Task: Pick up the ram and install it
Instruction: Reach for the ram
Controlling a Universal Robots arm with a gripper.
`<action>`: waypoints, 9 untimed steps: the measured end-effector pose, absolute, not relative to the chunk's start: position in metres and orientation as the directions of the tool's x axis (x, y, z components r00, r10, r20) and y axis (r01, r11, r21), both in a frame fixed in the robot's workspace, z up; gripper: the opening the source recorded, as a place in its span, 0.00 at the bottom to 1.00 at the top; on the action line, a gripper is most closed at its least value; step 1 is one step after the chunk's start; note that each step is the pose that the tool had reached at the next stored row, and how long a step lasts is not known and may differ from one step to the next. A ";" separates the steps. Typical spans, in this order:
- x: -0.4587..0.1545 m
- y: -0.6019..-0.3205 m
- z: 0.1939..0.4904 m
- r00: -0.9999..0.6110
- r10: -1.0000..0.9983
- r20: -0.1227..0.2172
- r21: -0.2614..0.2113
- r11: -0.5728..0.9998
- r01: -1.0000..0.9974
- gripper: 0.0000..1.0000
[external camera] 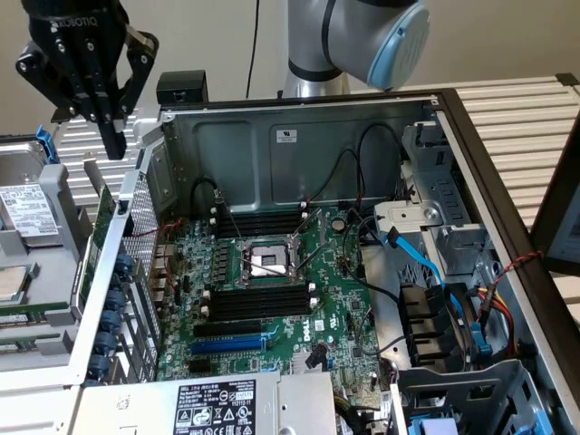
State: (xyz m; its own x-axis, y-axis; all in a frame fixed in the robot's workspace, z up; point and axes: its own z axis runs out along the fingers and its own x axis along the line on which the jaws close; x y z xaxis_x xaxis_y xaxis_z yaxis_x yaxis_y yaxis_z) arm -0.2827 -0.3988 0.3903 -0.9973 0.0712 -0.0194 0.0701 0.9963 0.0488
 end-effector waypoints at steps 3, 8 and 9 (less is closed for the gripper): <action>-0.296 -0.399 0.390 -0.997 0.071 -0.019 0.049 0.996 0.070 0.10; -0.319 -0.399 0.389 -0.997 0.071 -0.019 0.049 0.996 0.070 0.10; -0.324 -0.399 0.388 -0.997 0.071 -0.019 0.049 0.996 0.070 0.10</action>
State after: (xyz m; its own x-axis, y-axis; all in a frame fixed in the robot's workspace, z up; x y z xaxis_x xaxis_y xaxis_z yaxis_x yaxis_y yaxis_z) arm -0.3238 -0.3988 0.3884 -0.9973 0.0712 -0.0194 0.0702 0.9963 0.0489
